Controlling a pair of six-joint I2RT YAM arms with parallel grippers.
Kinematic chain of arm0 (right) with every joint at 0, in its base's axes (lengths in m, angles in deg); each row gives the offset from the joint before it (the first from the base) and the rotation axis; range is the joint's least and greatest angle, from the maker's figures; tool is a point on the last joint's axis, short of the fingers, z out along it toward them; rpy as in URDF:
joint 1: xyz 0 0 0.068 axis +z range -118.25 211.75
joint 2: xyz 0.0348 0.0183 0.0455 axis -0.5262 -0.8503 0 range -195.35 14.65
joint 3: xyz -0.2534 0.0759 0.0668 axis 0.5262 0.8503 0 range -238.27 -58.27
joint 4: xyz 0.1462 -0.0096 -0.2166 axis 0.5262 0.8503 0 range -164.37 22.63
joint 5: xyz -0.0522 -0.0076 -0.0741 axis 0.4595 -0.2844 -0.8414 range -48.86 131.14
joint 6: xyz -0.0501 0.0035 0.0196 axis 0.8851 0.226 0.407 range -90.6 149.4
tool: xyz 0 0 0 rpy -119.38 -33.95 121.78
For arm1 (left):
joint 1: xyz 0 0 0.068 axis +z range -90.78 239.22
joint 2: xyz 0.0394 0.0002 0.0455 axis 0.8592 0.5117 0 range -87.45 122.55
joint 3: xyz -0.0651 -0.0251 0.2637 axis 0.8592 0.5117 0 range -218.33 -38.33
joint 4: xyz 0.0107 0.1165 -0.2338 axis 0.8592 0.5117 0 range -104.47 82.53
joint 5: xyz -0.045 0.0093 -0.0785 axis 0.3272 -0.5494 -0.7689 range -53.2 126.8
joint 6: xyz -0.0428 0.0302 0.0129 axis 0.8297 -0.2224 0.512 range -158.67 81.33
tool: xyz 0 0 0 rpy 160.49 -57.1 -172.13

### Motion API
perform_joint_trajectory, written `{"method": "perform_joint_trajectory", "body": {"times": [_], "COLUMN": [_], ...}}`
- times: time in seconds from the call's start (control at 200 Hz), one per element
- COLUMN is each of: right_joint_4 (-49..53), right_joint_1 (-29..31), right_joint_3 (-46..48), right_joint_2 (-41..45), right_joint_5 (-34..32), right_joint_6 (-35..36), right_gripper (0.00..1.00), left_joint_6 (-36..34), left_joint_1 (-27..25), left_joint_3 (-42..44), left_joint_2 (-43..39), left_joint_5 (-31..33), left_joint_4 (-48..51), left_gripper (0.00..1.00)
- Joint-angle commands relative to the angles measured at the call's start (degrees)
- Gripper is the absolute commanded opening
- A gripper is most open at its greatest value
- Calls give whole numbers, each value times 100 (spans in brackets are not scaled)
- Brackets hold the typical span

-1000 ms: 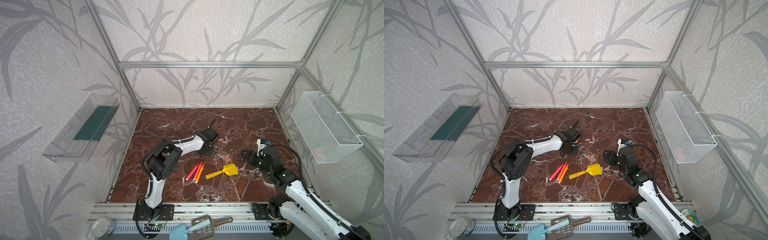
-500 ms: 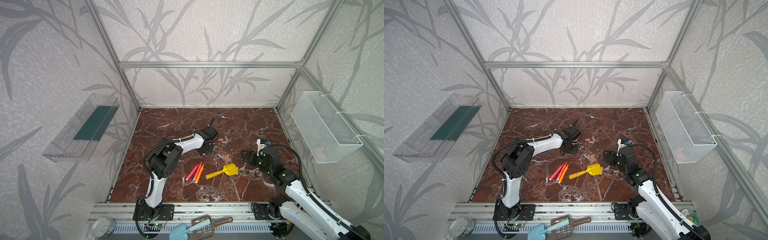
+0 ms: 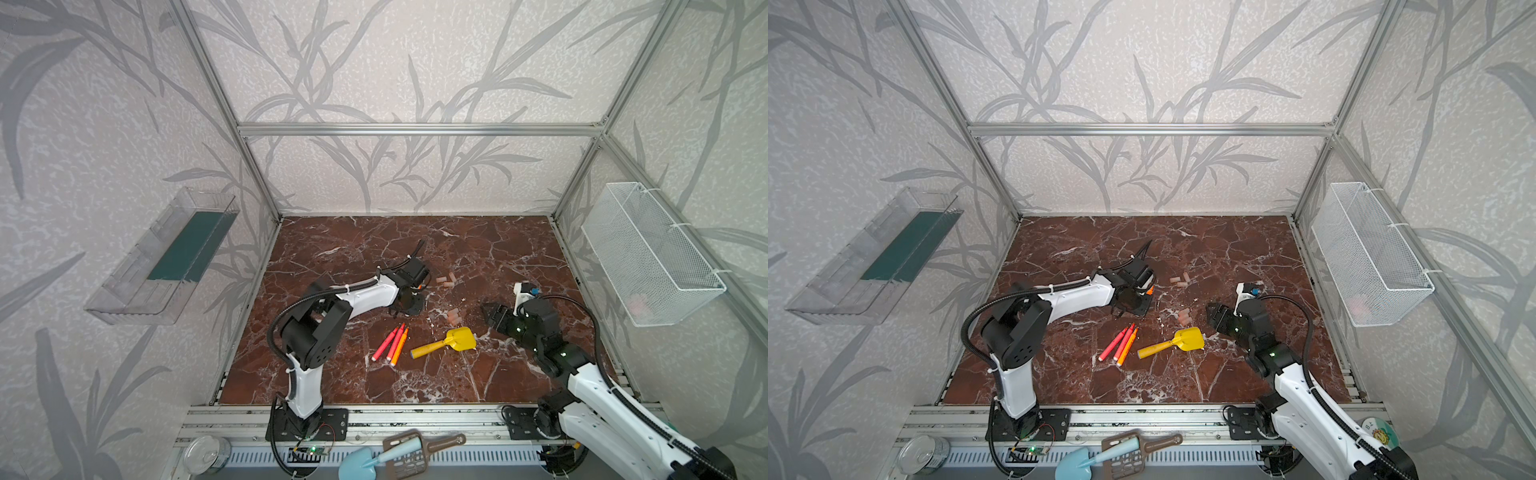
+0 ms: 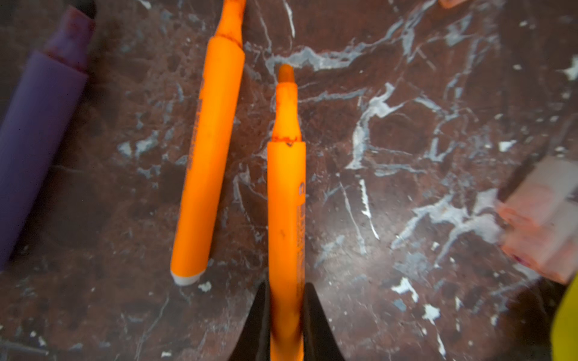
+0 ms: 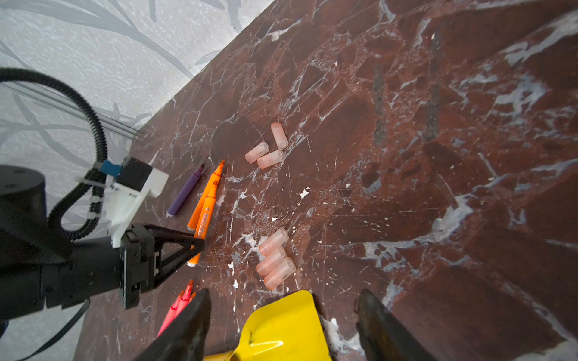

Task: Insert the pens into the pen caps
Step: 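Lower the left gripper and close it on one orange marker, then lift the orange marker with the left gripper while the right gripper approaches it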

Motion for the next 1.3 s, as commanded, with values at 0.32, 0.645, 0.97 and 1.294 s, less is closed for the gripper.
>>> {"method": "perform_joint_trajectory", "body": {"times": [0.32, 0.645, 0.97, 1.294], "right_joint_4": [-1762, -2931, -3509, -3870], "right_joint_1": [1219, 1438, 1432, 1433], "right_joint_3": [-1159, -1631, -1859, -2085], "right_joint_2": [-1792, -3265, -4059, -4575], "right_joint_5": [19, 105, 120, 352], "right_joint_6": [-620, -1129, -1407, -1647], "right_gripper": [70, 66, 62, 57], "left_joint_6": [-15, -38, -56, -73], "left_joint_1": [-97, -205, -261, -281], "left_joint_3": [1501, 1905, 2010, 2053], "left_joint_2": [-1960, -2455, -2586, -2607], "left_joint_5": [-430, -649, -808, -927], "left_joint_4": [-1753, -2087, -2229, -2295], "left_gripper": [8, 8, 7, 7]}}
